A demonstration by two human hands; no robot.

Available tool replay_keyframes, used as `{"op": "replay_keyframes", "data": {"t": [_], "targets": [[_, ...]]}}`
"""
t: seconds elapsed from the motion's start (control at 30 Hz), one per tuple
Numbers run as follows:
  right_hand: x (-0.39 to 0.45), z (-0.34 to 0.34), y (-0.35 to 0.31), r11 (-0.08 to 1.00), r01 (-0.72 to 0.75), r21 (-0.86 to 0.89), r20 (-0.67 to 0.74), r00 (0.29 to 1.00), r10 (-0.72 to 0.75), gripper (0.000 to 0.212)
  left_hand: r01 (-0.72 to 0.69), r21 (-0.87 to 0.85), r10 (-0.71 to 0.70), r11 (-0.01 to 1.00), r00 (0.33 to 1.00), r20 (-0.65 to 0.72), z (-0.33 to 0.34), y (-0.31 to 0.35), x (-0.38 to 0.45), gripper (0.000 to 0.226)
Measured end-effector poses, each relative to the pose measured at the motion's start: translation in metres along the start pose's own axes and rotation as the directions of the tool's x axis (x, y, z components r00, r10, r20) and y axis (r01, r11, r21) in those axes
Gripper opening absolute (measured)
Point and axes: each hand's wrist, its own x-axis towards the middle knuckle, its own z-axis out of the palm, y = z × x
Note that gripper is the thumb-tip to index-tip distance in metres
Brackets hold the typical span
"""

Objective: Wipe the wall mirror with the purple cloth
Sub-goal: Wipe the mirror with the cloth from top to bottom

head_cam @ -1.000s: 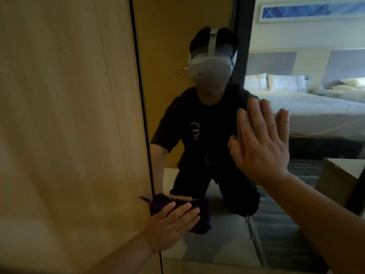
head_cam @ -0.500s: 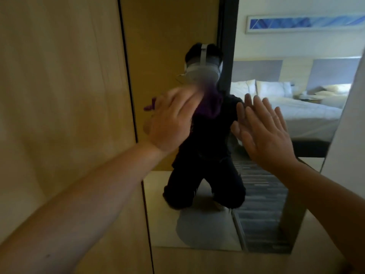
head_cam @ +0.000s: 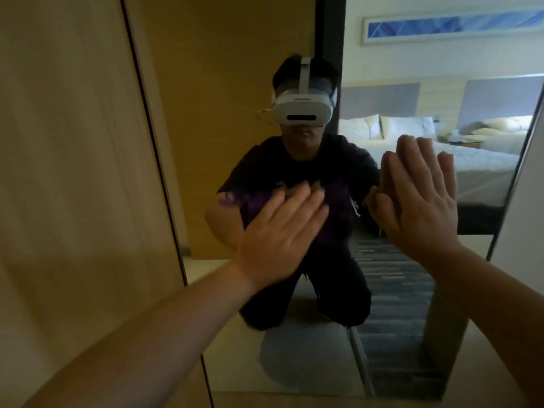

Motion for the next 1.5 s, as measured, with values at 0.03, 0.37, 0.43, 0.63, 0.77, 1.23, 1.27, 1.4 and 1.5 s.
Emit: {"op": "replay_keyframes", "data": {"t": [0.03, 0.37, 0.43, 0.63, 0.77, 1.23, 1.27, 1.4, 1.5], "targets": [[0.000, 0.001, -0.001, 1.000, 0.001, 0.000, -0.020, 1.000, -0.001, 0.057, -0.030, -0.001, 0.030, 1.000, 0.998, 0.046, 0.004, 0.015, -0.031, 0.046], [0.002, 0.001, 0.000, 0.999, 0.007, -0.052, 0.037, 0.999, -0.005, 0.058, -0.045, -0.093, 0.080, 0.995, 0.905, 0.418, 0.006, 0.098, -0.177, 0.044], [0.003, -0.007, 0.001, 0.998, 0.013, -0.055, 0.102, 0.995, -0.008, 0.059, -0.020, -0.179, 0.090, 0.984, 0.914, 0.395, -0.005, 0.094, -0.159, 0.039], [0.000, -0.046, 0.019, 1.000, -0.009, 0.014, 0.254, 0.967, 0.005, 0.059, 0.176, -0.235, -0.150, 0.956, 0.981, 0.125, -0.016, 0.052, -0.022, 0.035], [-0.015, -0.055, 0.059, 0.972, -0.149, -0.182, 0.169, 0.969, 0.180, 0.063, 0.247, -0.192, -0.273, 0.950, 0.954, -0.121, -0.025, -0.004, 0.121, 0.038], [-0.028, -0.017, 0.098, 0.983, -0.112, -0.145, -0.060, 0.993, 0.104, 0.059, -0.205, -0.033, 0.207, 0.978, 0.962, 0.179, 0.053, 0.149, -0.038, 0.046], [-0.028, -0.017, 0.097, 0.981, -0.117, -0.154, -0.057, 0.992, 0.110, 0.059, -0.232, -0.031, 0.233, 0.972, 0.942, 0.241, 0.057, 0.166, -0.065, 0.044], [-0.025, -0.019, 0.092, 0.977, -0.118, -0.179, 0.004, 0.993, 0.121, 0.060, -0.207, -0.147, 0.244, 0.967, 0.920, 0.308, 0.059, 0.189, -0.092, 0.044], [-0.025, -0.029, 0.088, 0.970, -0.157, -0.185, 0.102, 0.979, 0.178, 0.061, -0.174, -0.274, 0.262, 0.946, 0.908, 0.327, 0.045, 0.177, -0.078, 0.038]]}}
